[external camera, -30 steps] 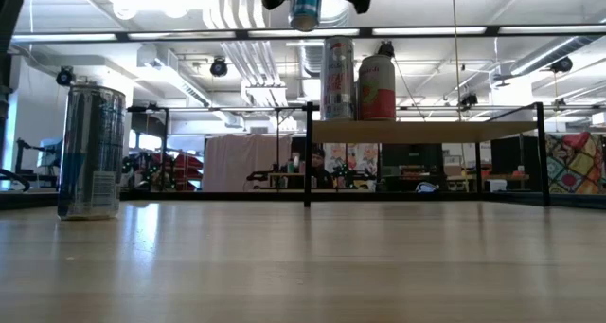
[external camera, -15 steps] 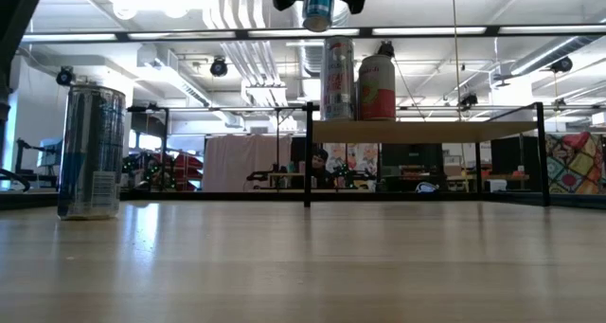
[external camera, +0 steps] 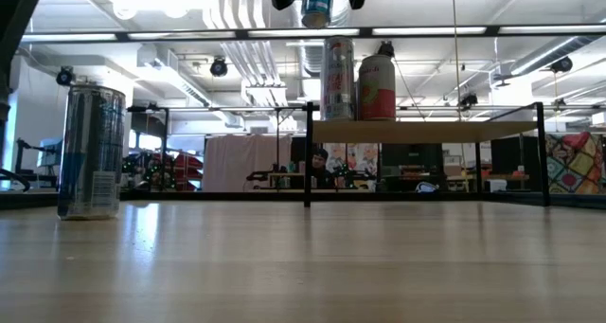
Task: Place canned beverage on shelf
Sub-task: Put the top blue soda can on the shelf, then put the top blue soda can aligned with the other blue soda can on the shelf
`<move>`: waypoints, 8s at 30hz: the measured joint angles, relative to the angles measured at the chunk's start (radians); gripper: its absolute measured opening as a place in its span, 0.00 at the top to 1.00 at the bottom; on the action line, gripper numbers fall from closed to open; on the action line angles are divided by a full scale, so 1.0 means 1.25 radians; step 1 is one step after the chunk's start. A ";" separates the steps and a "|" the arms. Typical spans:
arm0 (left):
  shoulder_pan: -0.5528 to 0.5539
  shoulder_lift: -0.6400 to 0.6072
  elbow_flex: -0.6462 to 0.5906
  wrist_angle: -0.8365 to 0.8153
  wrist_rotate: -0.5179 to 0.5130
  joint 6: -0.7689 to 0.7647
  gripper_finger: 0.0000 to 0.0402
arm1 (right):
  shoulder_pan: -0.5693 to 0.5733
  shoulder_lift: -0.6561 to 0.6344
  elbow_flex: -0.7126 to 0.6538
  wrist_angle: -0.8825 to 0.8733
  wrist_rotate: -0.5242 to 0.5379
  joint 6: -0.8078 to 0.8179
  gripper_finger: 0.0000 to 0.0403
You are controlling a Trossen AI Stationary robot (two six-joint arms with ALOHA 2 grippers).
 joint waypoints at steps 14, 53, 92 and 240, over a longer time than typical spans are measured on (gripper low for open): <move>0.000 -0.101 -0.016 -0.098 -0.102 0.021 0.38 | -0.090 -0.149 -0.001 -0.241 0.149 -0.119 0.43; 0.000 -0.465 -0.694 0.295 -0.162 -0.187 0.38 | -0.505 -0.094 -0.406 0.012 -0.124 -0.308 0.42; -0.038 -0.441 -0.697 0.017 -0.218 -0.328 0.37 | -0.513 -0.215 -0.176 -0.214 -0.127 -0.146 0.26; -0.276 -0.011 -0.006 -0.156 -0.313 -0.448 0.44 | 0.375 -0.126 -0.329 0.072 0.459 0.084 0.45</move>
